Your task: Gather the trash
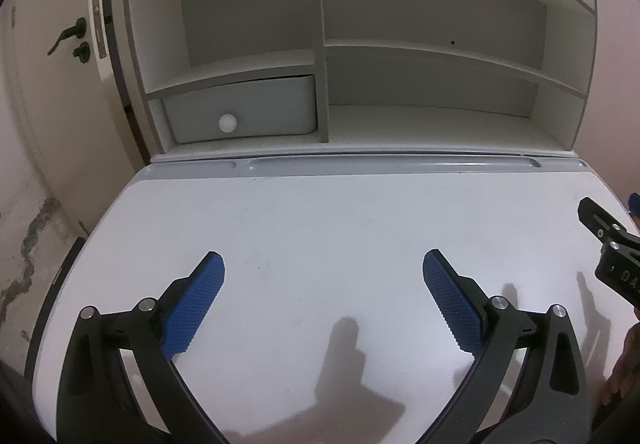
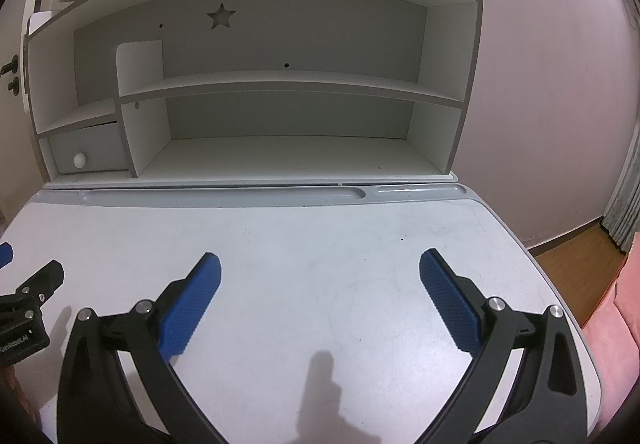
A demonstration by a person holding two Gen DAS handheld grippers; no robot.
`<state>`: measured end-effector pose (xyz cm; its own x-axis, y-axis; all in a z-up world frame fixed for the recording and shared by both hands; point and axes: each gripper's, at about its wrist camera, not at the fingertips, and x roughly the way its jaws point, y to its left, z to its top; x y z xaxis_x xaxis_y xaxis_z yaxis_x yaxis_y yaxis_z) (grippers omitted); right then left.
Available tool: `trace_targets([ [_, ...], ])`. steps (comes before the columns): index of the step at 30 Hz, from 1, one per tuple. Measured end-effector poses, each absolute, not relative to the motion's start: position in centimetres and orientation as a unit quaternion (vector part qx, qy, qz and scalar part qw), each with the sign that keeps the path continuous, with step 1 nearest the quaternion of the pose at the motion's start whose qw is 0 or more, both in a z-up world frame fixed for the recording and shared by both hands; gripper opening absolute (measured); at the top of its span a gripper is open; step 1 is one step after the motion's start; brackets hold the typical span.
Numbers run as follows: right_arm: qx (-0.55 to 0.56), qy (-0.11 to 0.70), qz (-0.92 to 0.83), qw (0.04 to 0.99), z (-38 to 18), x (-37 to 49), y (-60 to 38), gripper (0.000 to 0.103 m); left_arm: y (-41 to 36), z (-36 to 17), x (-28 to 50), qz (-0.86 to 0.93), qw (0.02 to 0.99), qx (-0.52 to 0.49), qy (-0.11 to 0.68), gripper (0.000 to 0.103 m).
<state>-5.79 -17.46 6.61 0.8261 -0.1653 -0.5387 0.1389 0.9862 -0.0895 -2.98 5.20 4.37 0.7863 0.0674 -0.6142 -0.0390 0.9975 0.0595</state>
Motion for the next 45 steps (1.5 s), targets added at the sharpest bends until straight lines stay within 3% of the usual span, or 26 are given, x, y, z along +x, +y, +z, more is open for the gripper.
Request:
trace_targets([
  [45,-0.008,0.296,-0.081,0.952,6.6,-5.5,-17.1,0.096,4.5,3.6,-4.1,0.003,0.937,0.007,0.349,0.096],
])
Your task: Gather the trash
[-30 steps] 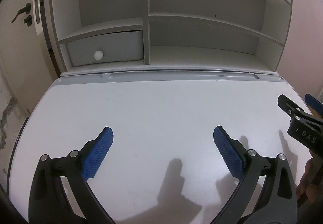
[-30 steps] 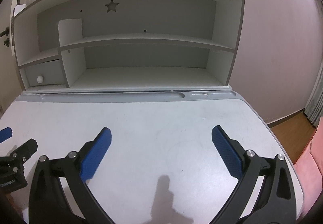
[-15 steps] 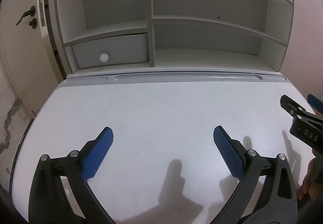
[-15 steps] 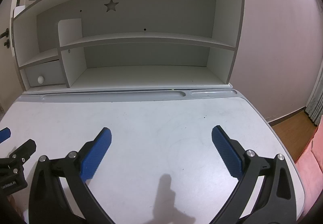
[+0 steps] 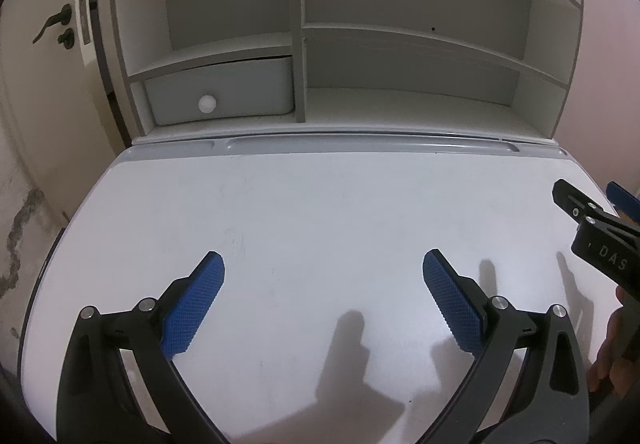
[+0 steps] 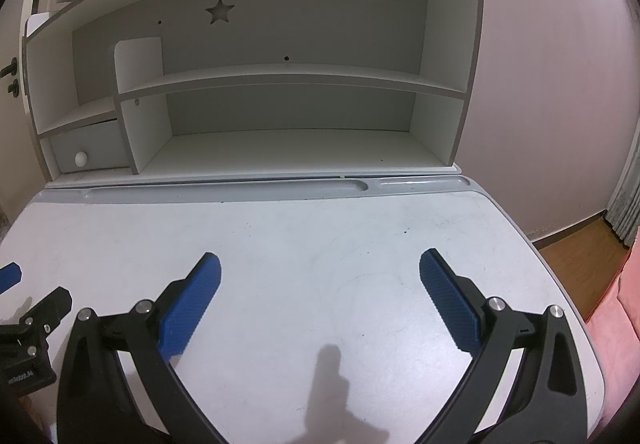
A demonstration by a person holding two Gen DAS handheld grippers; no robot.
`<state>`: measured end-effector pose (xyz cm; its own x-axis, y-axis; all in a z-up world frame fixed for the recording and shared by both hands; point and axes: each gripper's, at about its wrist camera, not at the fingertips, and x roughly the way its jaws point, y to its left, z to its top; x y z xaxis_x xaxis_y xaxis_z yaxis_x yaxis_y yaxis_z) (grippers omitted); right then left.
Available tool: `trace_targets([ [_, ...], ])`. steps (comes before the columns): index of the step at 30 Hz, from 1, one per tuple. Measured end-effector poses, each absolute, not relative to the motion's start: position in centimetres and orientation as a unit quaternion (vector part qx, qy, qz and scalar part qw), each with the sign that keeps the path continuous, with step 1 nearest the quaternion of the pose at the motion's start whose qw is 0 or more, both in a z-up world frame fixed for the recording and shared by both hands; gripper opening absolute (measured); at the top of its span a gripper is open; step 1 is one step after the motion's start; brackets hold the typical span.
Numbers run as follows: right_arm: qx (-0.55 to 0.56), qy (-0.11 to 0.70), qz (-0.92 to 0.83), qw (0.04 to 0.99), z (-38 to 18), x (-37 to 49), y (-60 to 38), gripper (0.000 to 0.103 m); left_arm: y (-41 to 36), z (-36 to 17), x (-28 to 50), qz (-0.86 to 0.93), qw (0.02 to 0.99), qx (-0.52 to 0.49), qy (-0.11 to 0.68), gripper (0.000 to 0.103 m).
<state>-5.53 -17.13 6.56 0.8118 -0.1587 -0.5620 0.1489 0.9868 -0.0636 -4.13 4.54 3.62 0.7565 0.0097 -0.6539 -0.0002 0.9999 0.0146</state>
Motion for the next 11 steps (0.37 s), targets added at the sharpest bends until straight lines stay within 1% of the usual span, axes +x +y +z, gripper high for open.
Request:
trace_targets([
  [4,-0.006,0.298,-0.081,0.951,6.5,-5.5,-17.2,0.096,5.0,3.5,-3.8,0.009,0.936,-0.008,0.353,0.096],
  [11,0.006,0.313,-0.078,0.947,6.2,-5.2,-17.7,0.096,6.0,2.2,-2.1,0.041,0.915,-0.028,0.401,0.096],
])
